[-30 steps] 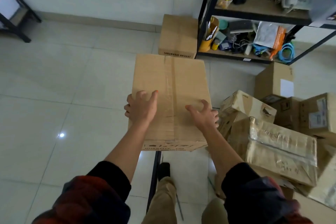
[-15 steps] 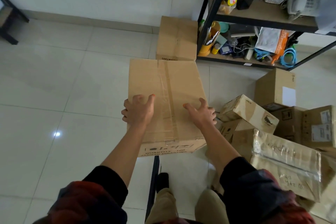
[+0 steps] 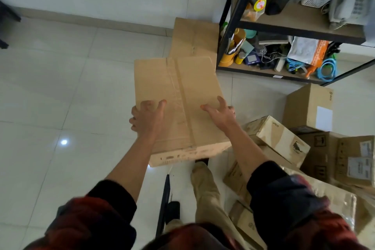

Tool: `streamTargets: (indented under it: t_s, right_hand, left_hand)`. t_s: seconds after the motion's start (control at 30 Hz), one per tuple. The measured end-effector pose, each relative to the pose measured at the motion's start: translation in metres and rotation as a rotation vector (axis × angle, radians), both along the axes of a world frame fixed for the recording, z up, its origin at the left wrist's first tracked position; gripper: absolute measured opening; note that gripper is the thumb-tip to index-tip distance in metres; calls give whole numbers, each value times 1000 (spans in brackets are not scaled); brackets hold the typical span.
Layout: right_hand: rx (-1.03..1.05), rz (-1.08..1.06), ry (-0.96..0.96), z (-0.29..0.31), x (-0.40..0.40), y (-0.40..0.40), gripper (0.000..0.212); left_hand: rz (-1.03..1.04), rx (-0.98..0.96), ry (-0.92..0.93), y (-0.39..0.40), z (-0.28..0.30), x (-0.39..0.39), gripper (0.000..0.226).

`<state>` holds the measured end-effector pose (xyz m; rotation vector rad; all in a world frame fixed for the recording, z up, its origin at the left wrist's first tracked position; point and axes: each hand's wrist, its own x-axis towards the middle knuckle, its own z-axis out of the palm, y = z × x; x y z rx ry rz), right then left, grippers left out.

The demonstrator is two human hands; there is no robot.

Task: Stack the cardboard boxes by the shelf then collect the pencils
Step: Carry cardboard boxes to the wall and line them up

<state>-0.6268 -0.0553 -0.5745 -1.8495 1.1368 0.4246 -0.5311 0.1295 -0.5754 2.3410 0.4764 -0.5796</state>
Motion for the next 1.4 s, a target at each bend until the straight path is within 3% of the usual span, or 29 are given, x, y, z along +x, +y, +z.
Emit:
streamTargets:
  t_s: [0.1, 0.37, 1.03, 1.4]
  right_hand:
    - [73, 18, -22, 4, 25, -25, 105]
    - [125, 103, -50, -5, 94, -66, 90]
    - [92, -22, -103, -6, 247, 65, 86]
    - [169, -37, -143, -25, 333, 66, 80]
  left_hand:
    - [43, 21, -8, -23, -4, 20, 61]
    - [141, 33, -59, -50, -13, 72, 53]
    - [-31, 60, -44, 61, -7, 269, 47]
    - [-150, 76, -31, 74, -30, 368, 47]
